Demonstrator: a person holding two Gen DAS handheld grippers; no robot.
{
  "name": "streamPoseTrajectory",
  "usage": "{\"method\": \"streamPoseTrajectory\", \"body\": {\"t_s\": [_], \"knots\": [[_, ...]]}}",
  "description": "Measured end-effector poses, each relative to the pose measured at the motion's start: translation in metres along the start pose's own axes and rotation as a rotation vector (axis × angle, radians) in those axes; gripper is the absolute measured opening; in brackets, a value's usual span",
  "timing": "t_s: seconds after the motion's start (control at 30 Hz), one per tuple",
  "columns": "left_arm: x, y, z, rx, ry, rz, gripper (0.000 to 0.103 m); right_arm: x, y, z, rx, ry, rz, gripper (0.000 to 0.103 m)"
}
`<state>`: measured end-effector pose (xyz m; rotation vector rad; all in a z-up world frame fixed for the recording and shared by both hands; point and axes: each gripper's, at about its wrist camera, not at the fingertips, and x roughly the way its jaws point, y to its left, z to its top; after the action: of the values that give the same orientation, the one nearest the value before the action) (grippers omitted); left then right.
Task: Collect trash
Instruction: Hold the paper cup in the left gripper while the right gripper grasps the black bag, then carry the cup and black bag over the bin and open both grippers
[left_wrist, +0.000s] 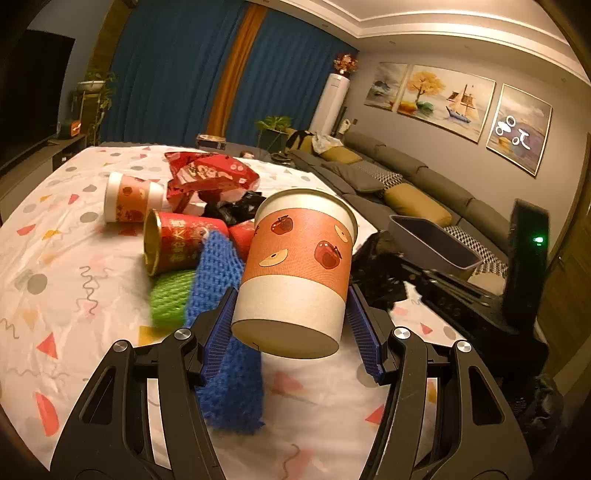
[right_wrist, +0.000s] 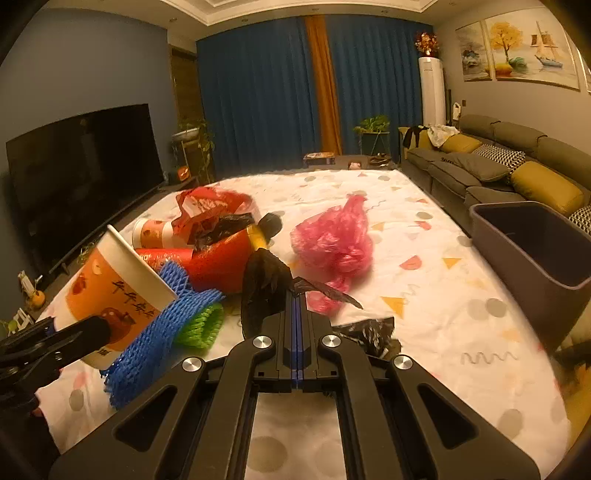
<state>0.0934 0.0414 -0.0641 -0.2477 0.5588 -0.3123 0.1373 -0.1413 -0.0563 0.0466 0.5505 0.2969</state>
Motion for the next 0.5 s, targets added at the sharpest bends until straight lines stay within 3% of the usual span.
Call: {"method": "streamPoseTrajectory", "body": {"t_s": [0.5], "knots": [[0.015, -0.036, 0.011, 0.052, 0.001, -0.06, 0.058, -0.051, -0.03, 0.011, 0.031, -0.111, -0.053, 0.001]]}}
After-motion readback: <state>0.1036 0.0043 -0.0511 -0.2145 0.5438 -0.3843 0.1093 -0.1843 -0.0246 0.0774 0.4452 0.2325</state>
